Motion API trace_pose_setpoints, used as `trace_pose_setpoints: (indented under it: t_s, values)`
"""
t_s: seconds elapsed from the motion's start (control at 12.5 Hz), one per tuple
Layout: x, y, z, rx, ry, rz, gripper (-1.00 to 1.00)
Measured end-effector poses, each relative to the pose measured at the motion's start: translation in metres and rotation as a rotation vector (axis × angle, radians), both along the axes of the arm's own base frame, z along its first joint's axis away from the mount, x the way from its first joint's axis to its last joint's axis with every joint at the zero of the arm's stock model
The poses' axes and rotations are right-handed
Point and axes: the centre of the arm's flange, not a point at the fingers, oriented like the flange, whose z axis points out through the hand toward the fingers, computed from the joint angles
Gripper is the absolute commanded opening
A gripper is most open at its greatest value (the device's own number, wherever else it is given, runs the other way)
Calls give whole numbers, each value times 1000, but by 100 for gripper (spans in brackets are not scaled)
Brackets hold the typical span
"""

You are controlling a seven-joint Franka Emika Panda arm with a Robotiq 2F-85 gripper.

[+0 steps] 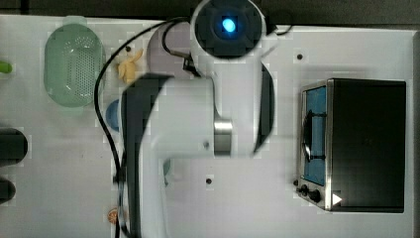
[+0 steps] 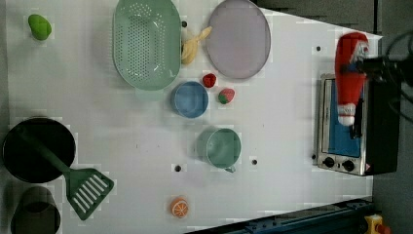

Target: Pick ketchup from plate and place it on table.

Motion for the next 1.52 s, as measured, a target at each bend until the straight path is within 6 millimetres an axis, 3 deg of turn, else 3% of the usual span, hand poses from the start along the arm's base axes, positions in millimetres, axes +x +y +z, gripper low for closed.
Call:
trace_pose_setpoints:
  t_s: [0.08, 0.24, 0.64, 0.88, 1.04, 1.2, 1.44, 1.52]
  values:
    - [-15, -6, -7, -2, 5, -11, 25]
    - [-36, -15, -50, 18, 31, -39, 25]
    - [-87, -38, -219, 52, 127, -121, 25]
    - [-114, -37, -294, 58, 183, -134, 25]
    - [-119, -30, -319, 59, 182, -124, 25]
    - [-118, -25, -326, 56, 163, -113, 34]
    - [-110, -18, -314, 58, 111, -100, 100]
    - [-105, -16, -305, 58, 88, -95, 100]
